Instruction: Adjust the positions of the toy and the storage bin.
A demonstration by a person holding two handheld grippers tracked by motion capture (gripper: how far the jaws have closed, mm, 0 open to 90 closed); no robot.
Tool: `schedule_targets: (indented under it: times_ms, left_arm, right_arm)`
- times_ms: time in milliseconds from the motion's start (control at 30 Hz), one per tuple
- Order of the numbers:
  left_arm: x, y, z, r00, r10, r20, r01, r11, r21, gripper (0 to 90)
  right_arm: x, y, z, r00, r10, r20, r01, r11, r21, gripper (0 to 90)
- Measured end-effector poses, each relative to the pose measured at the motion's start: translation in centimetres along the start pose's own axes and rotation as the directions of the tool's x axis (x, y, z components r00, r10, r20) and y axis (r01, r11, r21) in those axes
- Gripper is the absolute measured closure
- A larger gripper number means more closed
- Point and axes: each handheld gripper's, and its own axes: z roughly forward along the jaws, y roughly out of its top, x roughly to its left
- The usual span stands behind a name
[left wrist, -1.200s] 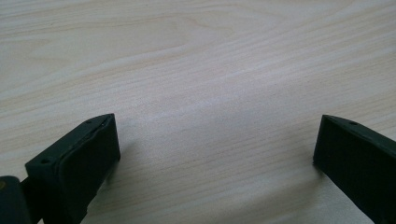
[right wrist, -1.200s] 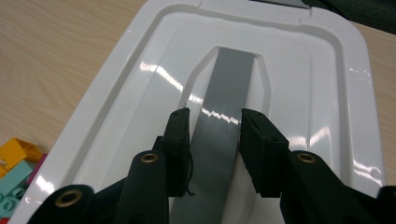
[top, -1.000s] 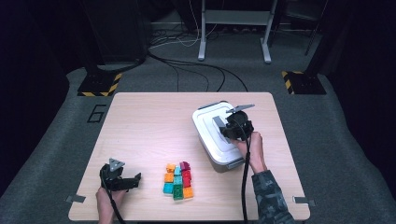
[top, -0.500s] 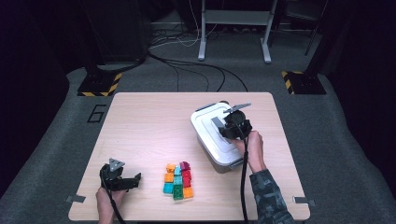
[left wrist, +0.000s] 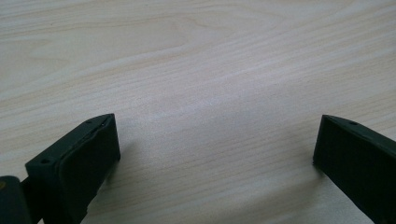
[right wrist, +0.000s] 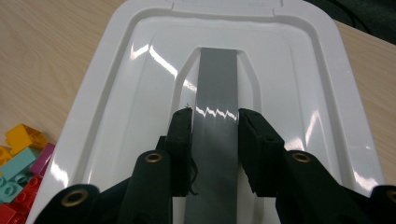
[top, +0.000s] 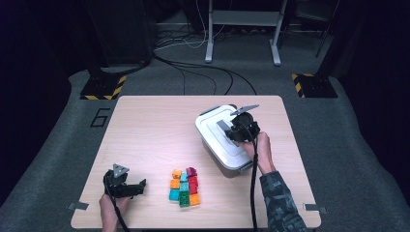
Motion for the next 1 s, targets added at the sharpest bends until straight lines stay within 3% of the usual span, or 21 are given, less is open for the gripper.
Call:
schedule_targets:
  times_ms: [133, 167, 233, 567, 667, 1000]
  left_arm:
    - [0.0, 0.0, 0.0, 1.0000, 0.001, 0.000, -0.001, 1.0000, 0.000, 0.2]
    - [0.0, 0.0, 0.0, 1.0000, 0.001, 0.000, -0.001, 1.0000, 0.000, 0.1]
    - [0.0, 0.0, 0.0, 1.0000, 0.000, 0.000, 0.000, 1.0000, 0.000, 0.2]
    - [0.0, 0.0, 0.0, 1.0000, 0.001, 0.000, -0.001, 1.0000, 0.000, 0.2]
    - [0.0, 0.0, 0.0, 1.0000, 0.001, 0.000, -0.001, 1.0000, 0.000, 0.2]
    - [0.0, 0.0, 0.0, 1.0000, 0.001, 0.000, -0.001, 1.0000, 0.000, 0.2]
  right_arm:
    - [0.0, 0.2, 0.2, 0.9993, -0.018, -0.033, 0.018, 0.9998, 0.000, 66.7]
    - [0.0, 0.4, 0.3, 0.9971, -0.047, -0.060, 0.048, 0.9988, 0.009, 66.7]
    - [0.0, 0.7, 0.4, 0.9958, -0.060, -0.069, 0.061, 0.9980, 0.016, 66.6]
    - [0.4, 1.7, 1.5, 0.9969, -0.057, -0.054, 0.058, 0.9982, 0.015, 61.7]
    - [0.6, 1.9, 1.7, 0.9965, -0.073, -0.042, 0.073, 0.9972, 0.014, 66.0]
    - [1.1, 2.2, 2.2, 0.9957, -0.068, -0.062, 0.068, 0.9977, -0.005, 66.7]
